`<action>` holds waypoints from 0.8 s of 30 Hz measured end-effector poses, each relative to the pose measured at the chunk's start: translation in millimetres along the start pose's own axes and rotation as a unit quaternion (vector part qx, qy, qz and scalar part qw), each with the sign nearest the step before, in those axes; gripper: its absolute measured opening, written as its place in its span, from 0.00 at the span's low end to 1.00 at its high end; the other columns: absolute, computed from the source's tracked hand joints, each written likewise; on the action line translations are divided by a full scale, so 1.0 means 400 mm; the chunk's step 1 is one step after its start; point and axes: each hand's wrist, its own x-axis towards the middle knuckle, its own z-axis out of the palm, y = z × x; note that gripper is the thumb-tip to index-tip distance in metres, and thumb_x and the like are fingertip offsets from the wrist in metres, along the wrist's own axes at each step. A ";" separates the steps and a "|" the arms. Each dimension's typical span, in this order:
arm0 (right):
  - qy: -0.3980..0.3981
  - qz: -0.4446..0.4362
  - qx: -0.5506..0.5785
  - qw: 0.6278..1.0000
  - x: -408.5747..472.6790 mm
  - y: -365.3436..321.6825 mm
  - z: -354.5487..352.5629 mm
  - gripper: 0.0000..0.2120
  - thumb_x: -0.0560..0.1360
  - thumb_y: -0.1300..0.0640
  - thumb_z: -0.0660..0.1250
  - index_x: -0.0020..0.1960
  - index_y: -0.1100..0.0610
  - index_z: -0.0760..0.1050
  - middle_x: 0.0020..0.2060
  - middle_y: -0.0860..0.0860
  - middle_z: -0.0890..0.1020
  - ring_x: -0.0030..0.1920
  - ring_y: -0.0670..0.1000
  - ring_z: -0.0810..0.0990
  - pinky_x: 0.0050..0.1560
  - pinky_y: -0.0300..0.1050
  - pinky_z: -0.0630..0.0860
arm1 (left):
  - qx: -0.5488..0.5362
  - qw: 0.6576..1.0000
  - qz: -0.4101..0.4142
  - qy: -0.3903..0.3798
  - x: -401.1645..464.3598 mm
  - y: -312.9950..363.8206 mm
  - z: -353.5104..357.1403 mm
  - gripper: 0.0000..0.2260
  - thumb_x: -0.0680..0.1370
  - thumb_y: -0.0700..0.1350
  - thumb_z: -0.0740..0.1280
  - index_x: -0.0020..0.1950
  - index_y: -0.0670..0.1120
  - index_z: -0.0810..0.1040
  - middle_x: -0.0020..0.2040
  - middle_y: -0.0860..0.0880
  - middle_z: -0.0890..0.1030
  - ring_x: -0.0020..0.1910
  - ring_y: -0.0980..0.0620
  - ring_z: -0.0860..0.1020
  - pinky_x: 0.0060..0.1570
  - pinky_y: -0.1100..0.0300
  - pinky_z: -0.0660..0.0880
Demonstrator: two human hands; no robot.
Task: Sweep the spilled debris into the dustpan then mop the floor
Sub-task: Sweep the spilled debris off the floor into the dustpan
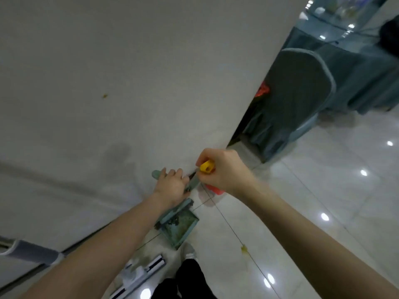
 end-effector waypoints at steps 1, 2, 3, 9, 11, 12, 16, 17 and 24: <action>-0.002 0.028 -0.023 0.999 -0.035 0.002 -0.011 0.07 0.71 0.55 0.72 0.47 0.50 0.75 0.39 0.44 0.78 0.41 0.46 0.78 0.44 0.41 0.77 | 0.028 0.999 0.031 0.010 -0.003 0.024 0.001 0.20 0.77 0.58 0.61 0.64 0.48 0.73 0.60 0.44 0.72 0.60 0.42 0.71 0.64 0.44 0.65; -0.004 0.056 -0.046 0.997 -0.073 0.006 -0.021 0.08 0.71 0.55 0.73 0.46 0.50 0.74 0.39 0.44 0.77 0.41 0.46 0.77 0.44 0.42 0.77 | 0.056 0.995 0.074 0.023 -0.003 0.052 0.000 0.19 0.76 0.58 0.64 0.61 0.47 0.74 0.58 0.44 0.73 0.57 0.43 0.74 0.57 0.48 0.70; -0.011 0.085 -0.071 0.994 -0.109 0.009 -0.032 0.09 0.70 0.55 0.73 0.45 0.50 0.74 0.40 0.46 0.78 0.43 0.48 0.77 0.45 0.44 0.78 | 0.080 0.991 0.109 0.024 -0.009 0.083 -0.013 0.19 0.74 0.58 0.67 0.58 0.48 0.76 0.55 0.44 0.75 0.53 0.44 0.77 0.49 0.51 0.72; -0.118 0.209 -0.269 0.933 -0.296 0.028 -0.028 0.11 0.74 0.55 0.71 0.55 0.56 0.76 0.42 0.51 0.78 0.43 0.53 0.78 0.39 0.46 0.77 | 0.114 0.952 0.284 -0.019 -0.032 0.257 0.035 0.16 0.79 0.54 0.59 0.65 0.49 0.69 0.52 0.44 0.81 0.48 0.41 0.80 0.38 0.55 0.70; -0.144 0.231 -0.327 0.905 -0.345 0.051 0.016 0.04 0.76 0.58 0.68 0.49 0.56 0.74 0.34 0.50 0.70 0.38 0.53 0.73 0.31 0.43 0.67 | 0.128 0.938 0.322 -0.019 -0.052 0.315 0.062 0.15 0.79 0.53 0.59 0.63 0.47 0.70 0.50 0.43 0.82 0.46 0.40 0.80 0.40 0.53 0.74; -0.159 0.247 -0.343 0.892 -0.371 0.063 0.036 0.02 0.76 0.58 0.67 0.46 0.55 0.74 0.32 0.49 0.66 0.36 0.53 0.71 0.28 0.43 0.62 | 0.132 0.934 0.330 -0.022 -0.064 0.343 0.076 0.14 0.80 0.52 0.58 0.61 0.46 0.70 0.50 0.43 0.82 0.46 0.40 0.80 0.40 0.53 0.72; -0.220 0.300 -0.335 0.866 -0.479 0.128 0.100 0.06 0.79 0.54 0.66 0.46 0.55 0.77 0.32 0.48 0.67 0.39 0.54 0.75 0.34 0.42 0.65 | 0.172 0.915 0.361 -0.049 -0.123 0.434 0.089 0.17 0.79 0.52 0.62 0.64 0.45 0.67 0.52 0.43 0.81 0.49 0.41 0.80 0.37 0.55 0.66; -0.221 0.312 -0.322 0.866 -0.510 0.141 0.108 0.07 0.79 0.52 0.65 0.50 0.55 0.79 0.32 0.48 0.67 0.40 0.55 0.75 0.36 0.43 0.67 | 0.177 0.911 0.367 -0.064 -0.139 0.452 0.091 0.19 0.78 0.51 0.64 0.65 0.45 0.66 0.52 0.44 0.80 0.49 0.41 0.80 0.37 0.56 0.66; -0.171 0.351 -0.286 0.875 -0.778 0.204 0.147 0.13 0.81 0.47 0.60 0.57 0.52 0.79 0.33 0.49 0.72 0.40 0.56 0.74 0.27 0.42 0.55 | 0.190 0.896 0.395 -0.068 -0.222 0.608 0.136 0.11 0.80 0.45 0.59 0.62 0.47 0.69 0.49 0.44 0.81 0.45 0.42 0.80 0.36 0.54 0.69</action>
